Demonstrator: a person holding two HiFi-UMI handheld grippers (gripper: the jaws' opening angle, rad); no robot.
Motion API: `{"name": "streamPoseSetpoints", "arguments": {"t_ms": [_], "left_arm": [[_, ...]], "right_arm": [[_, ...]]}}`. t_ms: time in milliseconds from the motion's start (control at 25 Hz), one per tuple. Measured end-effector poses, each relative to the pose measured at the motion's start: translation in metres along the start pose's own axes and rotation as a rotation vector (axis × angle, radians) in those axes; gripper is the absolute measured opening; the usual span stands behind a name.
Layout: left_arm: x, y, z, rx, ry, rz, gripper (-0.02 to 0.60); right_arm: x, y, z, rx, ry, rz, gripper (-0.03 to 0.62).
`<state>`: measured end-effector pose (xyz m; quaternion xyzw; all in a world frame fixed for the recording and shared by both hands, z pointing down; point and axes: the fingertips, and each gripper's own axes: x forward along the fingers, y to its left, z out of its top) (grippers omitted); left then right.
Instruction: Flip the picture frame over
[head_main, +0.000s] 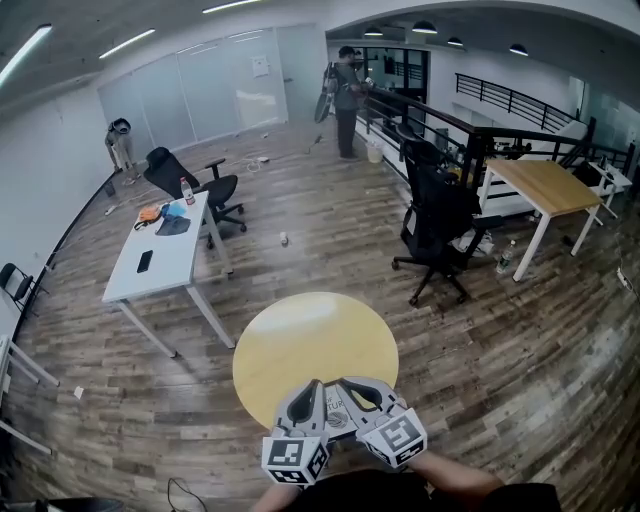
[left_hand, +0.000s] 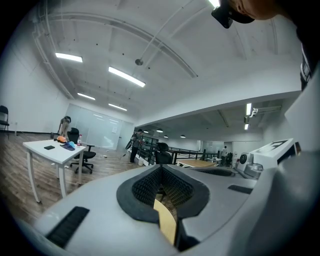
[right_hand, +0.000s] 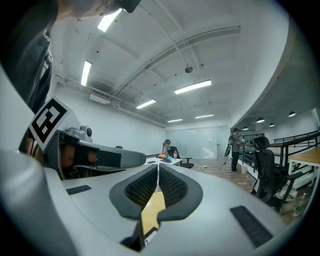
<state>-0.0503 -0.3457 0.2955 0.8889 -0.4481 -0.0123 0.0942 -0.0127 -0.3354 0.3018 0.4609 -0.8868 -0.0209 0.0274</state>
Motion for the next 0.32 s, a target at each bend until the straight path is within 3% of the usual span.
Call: {"name": "streamPoseSetpoints", "arguments": {"t_ms": [320], "left_arm": [[0.0023,-0.0003,-0.0025,-0.008,0.003,-0.002,0.029]], "right_arm": [[0.0006,0.0009,-0.0022,0.002,0.011,0.012,0.026]]}}
